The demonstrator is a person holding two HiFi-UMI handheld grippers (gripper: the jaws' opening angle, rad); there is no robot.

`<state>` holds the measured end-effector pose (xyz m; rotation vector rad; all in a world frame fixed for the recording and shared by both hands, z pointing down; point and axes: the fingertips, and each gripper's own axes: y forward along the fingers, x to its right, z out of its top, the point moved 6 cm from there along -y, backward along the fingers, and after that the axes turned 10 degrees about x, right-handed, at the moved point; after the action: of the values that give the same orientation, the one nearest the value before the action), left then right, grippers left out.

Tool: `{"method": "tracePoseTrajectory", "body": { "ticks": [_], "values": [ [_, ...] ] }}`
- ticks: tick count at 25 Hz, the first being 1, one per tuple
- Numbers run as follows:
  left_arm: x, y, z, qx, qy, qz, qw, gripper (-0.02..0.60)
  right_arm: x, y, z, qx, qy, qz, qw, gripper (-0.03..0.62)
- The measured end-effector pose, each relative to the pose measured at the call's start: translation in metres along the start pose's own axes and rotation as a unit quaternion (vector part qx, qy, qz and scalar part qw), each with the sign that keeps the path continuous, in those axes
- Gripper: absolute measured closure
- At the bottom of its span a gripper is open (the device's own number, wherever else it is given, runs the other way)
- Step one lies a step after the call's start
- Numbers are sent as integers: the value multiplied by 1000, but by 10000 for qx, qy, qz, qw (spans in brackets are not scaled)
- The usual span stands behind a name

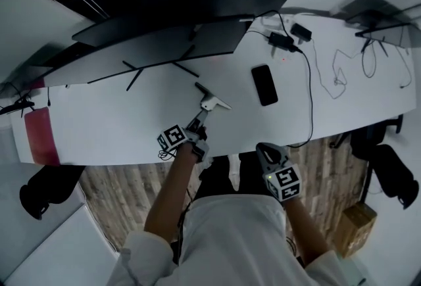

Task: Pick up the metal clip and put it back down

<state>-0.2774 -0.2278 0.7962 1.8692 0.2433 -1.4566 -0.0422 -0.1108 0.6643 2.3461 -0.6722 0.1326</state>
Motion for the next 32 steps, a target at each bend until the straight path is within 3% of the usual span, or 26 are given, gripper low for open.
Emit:
{"method": "tracePoseTrajectory", "body": {
  "ticks": [3,12,19,32],
  "values": [
    [-5,14,-2,-23,-49,34,10000,388,6,5,0,-40,17,49,10000,559],
    [-18,39,0,92,-84,209,9997,390,19,11,-2,-123,15,103,9999,559],
    [-26,45,2,178,-266,316,9990,538,22,11,-7,-197,51,97,9997,559],
    [-16,34,3,311,-207,246,9990,548,34,3,5,-115,-94,81,9999,559]
  ]
}}
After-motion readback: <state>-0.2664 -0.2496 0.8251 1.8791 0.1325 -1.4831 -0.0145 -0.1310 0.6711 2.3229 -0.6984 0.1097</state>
